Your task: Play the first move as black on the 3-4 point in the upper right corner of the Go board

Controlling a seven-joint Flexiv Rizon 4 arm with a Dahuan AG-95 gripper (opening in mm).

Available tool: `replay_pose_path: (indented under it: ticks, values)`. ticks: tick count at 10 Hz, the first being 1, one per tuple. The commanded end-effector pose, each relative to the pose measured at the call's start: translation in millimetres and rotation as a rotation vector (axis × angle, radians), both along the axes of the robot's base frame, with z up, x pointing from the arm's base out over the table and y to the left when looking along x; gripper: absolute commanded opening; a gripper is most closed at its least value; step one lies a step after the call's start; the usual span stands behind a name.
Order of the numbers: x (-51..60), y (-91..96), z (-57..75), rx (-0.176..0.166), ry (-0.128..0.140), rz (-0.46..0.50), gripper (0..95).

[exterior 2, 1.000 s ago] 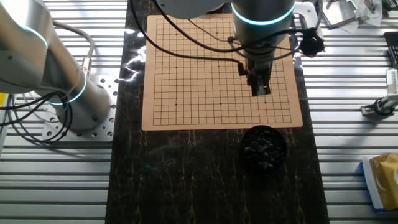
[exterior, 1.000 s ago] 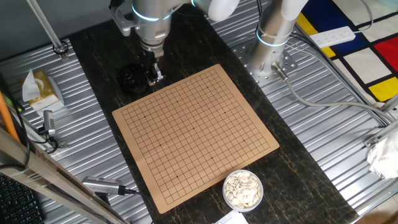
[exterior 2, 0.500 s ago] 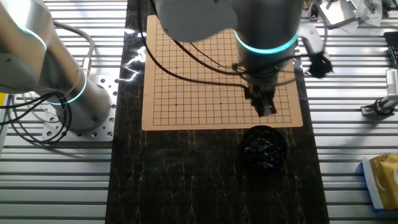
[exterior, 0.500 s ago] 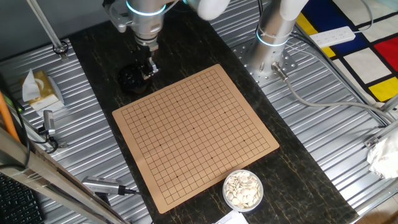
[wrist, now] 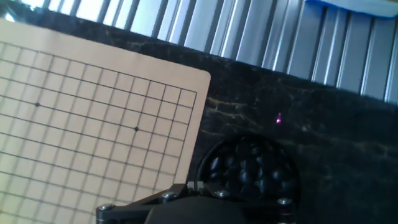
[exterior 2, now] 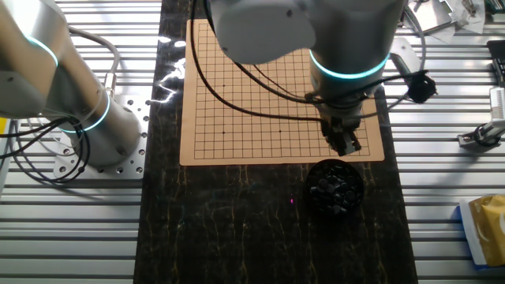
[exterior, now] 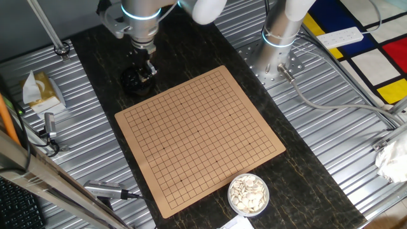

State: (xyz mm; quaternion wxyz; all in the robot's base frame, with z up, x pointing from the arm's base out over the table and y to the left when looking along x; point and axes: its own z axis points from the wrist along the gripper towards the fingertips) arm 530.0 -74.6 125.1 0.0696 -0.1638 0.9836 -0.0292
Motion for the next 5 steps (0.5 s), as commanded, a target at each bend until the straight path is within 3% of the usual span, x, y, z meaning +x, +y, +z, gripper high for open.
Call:
replay_pose_path:
  ticks: [1, 2, 3, 4, 5]
  values:
    - [-3.3, -8.6, 0.8, -0.041, -0.014, 0.018, 0.0]
    - [-3.9, -10.8, 0.2, -0.062, -0.018, 0.019, 0.0]
    - [-6.6, -18.6, -0.9, -0.151, -0.034, 0.018, 0.0]
    - [-8.4, -23.0, -6.0, -0.21, -0.043, 0.023, 0.0]
    - [-9.0, -24.2, -8.7, -0.224, -0.048, 0.021, 0.0]
